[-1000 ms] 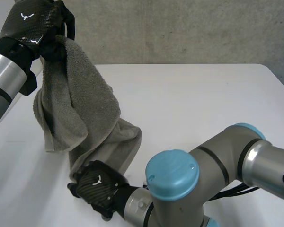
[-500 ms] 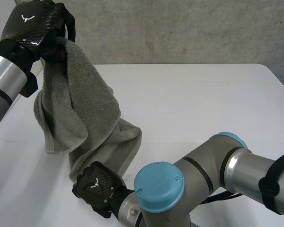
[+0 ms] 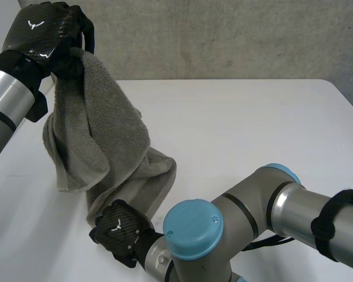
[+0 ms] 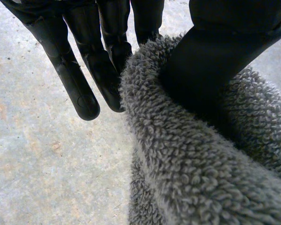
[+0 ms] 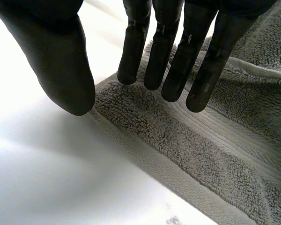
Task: Fold the towel.
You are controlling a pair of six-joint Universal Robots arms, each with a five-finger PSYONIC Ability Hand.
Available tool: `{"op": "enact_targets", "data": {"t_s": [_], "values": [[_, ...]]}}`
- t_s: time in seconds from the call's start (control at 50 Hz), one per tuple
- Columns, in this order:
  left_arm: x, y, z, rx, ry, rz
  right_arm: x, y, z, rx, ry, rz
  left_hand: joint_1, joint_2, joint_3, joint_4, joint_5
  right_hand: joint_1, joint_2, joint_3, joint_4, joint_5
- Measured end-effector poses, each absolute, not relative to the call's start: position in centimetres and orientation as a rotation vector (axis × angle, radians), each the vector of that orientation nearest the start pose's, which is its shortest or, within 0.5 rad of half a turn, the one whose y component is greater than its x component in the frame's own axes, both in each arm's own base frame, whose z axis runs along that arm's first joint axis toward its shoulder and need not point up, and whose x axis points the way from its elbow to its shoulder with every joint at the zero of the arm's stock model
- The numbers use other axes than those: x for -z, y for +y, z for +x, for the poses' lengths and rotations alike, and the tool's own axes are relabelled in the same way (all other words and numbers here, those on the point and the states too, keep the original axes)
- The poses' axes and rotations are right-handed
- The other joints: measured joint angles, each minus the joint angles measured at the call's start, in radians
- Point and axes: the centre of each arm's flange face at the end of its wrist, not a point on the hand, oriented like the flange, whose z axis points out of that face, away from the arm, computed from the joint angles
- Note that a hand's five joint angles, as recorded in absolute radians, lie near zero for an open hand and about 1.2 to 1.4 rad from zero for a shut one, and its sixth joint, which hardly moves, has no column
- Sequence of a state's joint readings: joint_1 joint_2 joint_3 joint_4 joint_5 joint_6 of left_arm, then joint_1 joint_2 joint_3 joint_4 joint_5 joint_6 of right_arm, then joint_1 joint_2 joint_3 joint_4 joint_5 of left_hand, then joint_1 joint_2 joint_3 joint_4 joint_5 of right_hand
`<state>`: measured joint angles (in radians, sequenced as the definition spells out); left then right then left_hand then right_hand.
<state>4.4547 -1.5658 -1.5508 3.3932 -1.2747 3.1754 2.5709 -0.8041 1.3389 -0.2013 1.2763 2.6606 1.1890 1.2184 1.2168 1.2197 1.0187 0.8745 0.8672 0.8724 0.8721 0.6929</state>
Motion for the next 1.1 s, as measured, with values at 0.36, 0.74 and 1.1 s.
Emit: {"op": "enact_targets", "data": {"t_s": [0.36,0.74,1.1], "values": [[-33.8,-26.9,-23.4,2.739,2.052,0.724,-10.1,-9.0,43.2,1.409,1.461,-1.643,0.000,0.000,0.000,0.000,0.000,0.149,0.133,0.132,0.134,0.137],[-33.1,-27.0,-23.3,2.709,2.078,0.721,-16.0,-14.6,41.3,1.616,1.553,-1.502,-0.001,0.000,0.000,0.000,0.000,0.451,0.458,0.458,0.465,0.483],[-30.1,-27.0,-22.6,2.598,2.191,0.717,-22.6,-25.0,30.7,1.869,1.864,-1.247,-0.001,0.000,0.000,0.000,0.000,0.468,0.459,0.458,0.465,0.492]]}}
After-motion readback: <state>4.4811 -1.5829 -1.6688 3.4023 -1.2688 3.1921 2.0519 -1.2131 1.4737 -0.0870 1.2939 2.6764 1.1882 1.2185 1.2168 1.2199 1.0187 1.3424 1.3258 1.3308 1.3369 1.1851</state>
